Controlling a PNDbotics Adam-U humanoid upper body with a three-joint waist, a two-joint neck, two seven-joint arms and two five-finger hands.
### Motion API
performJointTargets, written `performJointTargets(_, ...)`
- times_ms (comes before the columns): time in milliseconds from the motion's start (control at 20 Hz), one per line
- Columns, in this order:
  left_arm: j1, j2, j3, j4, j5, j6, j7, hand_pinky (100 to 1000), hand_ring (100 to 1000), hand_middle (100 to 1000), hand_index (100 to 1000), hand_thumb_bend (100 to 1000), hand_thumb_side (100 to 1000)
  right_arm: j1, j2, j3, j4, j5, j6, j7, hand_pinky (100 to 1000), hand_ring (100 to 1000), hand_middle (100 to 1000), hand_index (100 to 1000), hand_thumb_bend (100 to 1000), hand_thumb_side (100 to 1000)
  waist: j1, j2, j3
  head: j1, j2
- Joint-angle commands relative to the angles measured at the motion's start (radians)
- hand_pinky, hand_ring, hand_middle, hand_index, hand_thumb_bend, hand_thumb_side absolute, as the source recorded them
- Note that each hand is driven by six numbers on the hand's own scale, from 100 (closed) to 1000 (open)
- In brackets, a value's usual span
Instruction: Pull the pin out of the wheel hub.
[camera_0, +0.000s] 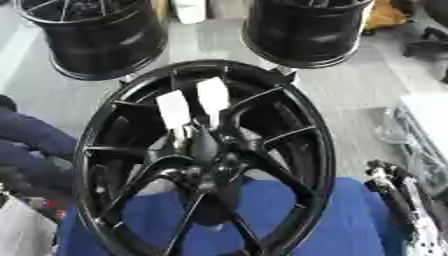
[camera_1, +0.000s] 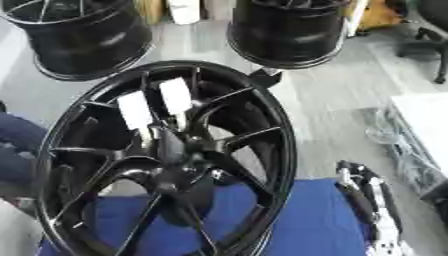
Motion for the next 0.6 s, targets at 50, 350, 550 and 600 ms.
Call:
performJointTargets(50, -0.007, 0.012, 0.000, -0.019, 0.002, -0.005, -0.002, 773, 581, 570, 669, 245, 748, -0.006, -0.016, 0.000, -0.014, 0.003, -0.002, 0.003, 602, 562, 596, 717, 100, 768, -0.001, -0.017, 0.000, 0.000, -0.009)
performJointTargets(350, -0.008, 0.013, 0.001, -0.025, 0.001, -0.009, -0.003, 776, 605, 589, 669, 271, 706, -0.007, -0.016, 0.000, -0.014, 0.004, -0.002, 0.003, 602, 562, 596, 717, 100, 769, 0.000, -0.018, -0.001, -0.003, -0.011)
performJointTargets(550, -0.012, 0.026, 0.002, -0.040, 0.004, -0.022, -0.015, 786, 647, 622, 680, 312, 643, -0.005, -0.016, -0.001, -0.013, 0.004, -0.001, 0.003, 602, 562, 596, 717, 100, 770, 0.002, -0.020, -0.001, -0.003, -0.013)
performJointTargets(600, -0.014, 0.035, 0.001, -0.048, 0.006, -0.029, -0.020, 795, 673, 644, 689, 317, 601, -0.005, -0.016, -0.001, -0.013, 0.004, -0.001, 0.002, 602, 562, 596, 717, 100, 771, 0.003, -0.021, -0.002, -0.005, -0.014)
